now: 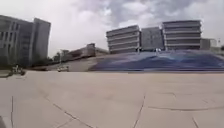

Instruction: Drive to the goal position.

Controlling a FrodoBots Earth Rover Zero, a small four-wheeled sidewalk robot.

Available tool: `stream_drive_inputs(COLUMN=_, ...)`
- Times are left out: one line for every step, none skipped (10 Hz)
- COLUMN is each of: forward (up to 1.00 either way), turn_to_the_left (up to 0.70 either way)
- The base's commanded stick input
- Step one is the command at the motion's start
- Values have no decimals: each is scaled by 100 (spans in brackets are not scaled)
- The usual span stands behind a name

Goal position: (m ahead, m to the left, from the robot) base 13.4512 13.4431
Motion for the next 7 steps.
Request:
stream_drive_inputs(forward=70, turn_to_the_left=35)
stream_drive_inputs(forward=70, turn_to_the_left=33)
stream_drive_inputs(forward=70, turn_to_the_left=31)
stream_drive_inputs(forward=70, turn_to_the_left=13)
stream_drive_inputs(forward=70, turn_to_the_left=0)
stream_drive_inputs(forward=70, turn_to_the_left=0)
stream_drive_inputs(forward=70, turn_to_the_left=0)
